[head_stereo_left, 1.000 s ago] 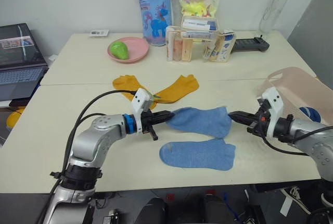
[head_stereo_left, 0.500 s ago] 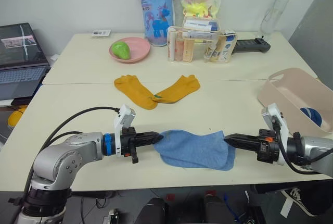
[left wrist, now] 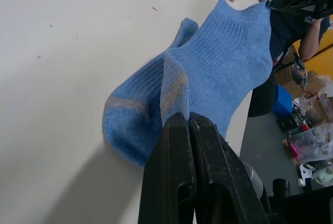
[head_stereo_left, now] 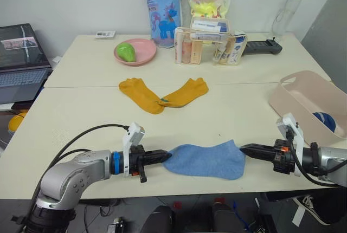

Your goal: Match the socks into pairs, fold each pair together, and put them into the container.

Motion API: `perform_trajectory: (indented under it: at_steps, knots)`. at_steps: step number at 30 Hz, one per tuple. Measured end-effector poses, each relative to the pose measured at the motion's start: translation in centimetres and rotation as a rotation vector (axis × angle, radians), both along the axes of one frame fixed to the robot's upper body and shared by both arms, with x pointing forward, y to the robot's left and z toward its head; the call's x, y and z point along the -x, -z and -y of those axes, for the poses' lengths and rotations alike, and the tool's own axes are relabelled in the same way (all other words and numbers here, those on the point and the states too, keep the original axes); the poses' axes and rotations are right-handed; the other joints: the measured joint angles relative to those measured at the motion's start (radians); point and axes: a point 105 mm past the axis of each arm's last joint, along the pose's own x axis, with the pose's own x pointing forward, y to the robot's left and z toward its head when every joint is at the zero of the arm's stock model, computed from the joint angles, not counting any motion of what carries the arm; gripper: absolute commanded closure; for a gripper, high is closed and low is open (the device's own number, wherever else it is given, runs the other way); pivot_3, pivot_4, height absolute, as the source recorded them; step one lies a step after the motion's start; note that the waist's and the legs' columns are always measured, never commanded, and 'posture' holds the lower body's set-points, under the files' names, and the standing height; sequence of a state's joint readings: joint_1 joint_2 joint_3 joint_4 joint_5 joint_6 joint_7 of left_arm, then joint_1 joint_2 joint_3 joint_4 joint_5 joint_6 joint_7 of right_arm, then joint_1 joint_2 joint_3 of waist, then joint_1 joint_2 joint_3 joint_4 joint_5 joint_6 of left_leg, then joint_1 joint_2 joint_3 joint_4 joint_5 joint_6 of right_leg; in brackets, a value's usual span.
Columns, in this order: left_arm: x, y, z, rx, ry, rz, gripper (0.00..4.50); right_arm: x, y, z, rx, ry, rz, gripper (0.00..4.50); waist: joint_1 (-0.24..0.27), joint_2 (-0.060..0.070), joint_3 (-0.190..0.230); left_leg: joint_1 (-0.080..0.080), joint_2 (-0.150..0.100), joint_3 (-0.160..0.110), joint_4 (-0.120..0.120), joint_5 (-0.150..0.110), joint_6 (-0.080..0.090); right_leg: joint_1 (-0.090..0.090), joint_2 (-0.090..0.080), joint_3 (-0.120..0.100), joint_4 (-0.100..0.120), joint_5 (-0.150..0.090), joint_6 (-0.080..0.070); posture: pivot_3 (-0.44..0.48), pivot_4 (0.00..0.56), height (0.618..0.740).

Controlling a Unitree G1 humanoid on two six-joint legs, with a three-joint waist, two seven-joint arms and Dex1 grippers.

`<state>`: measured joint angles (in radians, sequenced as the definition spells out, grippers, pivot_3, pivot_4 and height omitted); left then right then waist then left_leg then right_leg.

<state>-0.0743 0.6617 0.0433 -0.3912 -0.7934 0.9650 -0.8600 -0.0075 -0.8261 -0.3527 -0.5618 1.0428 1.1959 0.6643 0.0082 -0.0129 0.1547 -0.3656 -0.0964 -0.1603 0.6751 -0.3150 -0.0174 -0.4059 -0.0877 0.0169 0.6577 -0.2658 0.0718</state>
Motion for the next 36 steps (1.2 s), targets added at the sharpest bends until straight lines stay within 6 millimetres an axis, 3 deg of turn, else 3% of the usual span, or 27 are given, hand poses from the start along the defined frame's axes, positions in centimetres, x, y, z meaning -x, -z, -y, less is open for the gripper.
perform_trajectory:
  at_steps: [24, 36]
  knots:
    - [-0.9, 1.6, 0.1, -0.062, -0.012, 0.035, 4.48, -0.1, 3.4, 1.3, 0.055, 0.036, -0.006, 4.50, 0.002, 0.000, 0.000, 0.000, 0.000, 0.000, 0.000, 0.000, 0.000, 0.000, 0.000, 0.000, 0.000, 0.000, 0.000, 0.000, 0.150, 0.740]
    - [-1.0, 1.7, 0.2, -0.051, -0.017, 0.047, 4.48, -1.0, 3.1, 1.3, 0.052, 0.050, 0.025, 4.50, 0.003, 0.000, 0.000, 0.000, 0.000, 0.000, 0.000, 0.000, 0.000, 0.000, 0.000, 0.000, 0.000, 0.000, 0.000, 0.000, 0.150, 0.740]
